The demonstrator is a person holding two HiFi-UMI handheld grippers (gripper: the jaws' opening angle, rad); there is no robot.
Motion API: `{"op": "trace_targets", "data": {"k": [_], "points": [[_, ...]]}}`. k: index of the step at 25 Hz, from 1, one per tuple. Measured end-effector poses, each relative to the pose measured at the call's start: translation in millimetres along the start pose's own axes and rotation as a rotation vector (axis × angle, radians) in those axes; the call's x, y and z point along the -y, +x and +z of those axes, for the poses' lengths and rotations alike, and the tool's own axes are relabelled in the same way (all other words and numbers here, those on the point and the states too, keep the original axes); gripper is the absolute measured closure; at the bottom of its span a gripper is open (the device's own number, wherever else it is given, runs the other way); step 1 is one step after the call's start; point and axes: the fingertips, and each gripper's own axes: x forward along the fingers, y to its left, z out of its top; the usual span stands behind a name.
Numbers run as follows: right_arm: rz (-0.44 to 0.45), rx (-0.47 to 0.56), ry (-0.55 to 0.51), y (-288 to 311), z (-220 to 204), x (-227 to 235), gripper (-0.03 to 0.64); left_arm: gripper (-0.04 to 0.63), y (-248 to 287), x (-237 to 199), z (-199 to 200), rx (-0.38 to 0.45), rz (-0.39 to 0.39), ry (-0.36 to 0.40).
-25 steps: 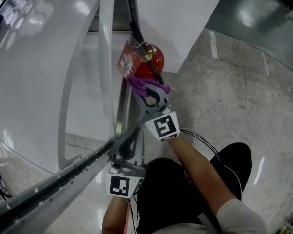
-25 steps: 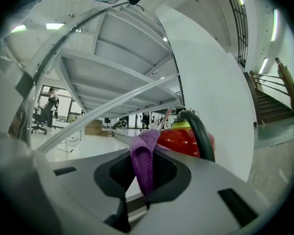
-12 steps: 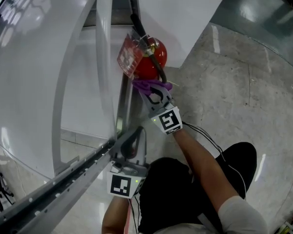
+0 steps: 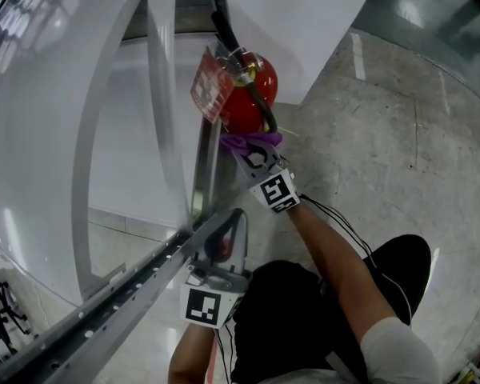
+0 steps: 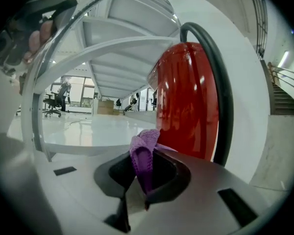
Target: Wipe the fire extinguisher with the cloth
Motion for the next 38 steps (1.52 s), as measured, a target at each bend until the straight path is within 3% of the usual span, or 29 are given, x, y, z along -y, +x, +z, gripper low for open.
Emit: {"op": "trace_targets", "data": {"k": [8, 19, 23, 27, 32, 38], "points": [[0.018, -0.134, 0.053, 11.3, -57.1, -2.3, 0.561, 0.591, 0.2, 2.2, -11.5, -0.032, -0.009, -0.004], [0.05, -0.247, 0.117, 17.3, -89.9, -9.0, 0.561, 0.591, 4.7, 9.5, -14.9, -0.053, -0.005, 0.013], [0.034, -0.182, 0.139, -1.6, -66.9, -5.5, 0.561, 0.591, 6.9, 6.6, -14.8, -0.059, 0.008, 0.025], [0.033, -0.116, 0.181, -30.8, -39.6, -0.9, 0.56, 0.591, 10.3, 2.7, -6.9, -0.011, 0.021, 0.047], [0.027, -0.028, 0.256, -72.7, -6.1, 10.9, 0.561, 0.591, 23.2, 0.6, -6.7, -0.029, 0.029, 0.058], [-0.056, -0.036, 0.289, -102.7, 15.7, 19.8, 0.56, 0.591, 43.2, -3.3, -15.2, -0.031, 0.07, 0.083]]}}
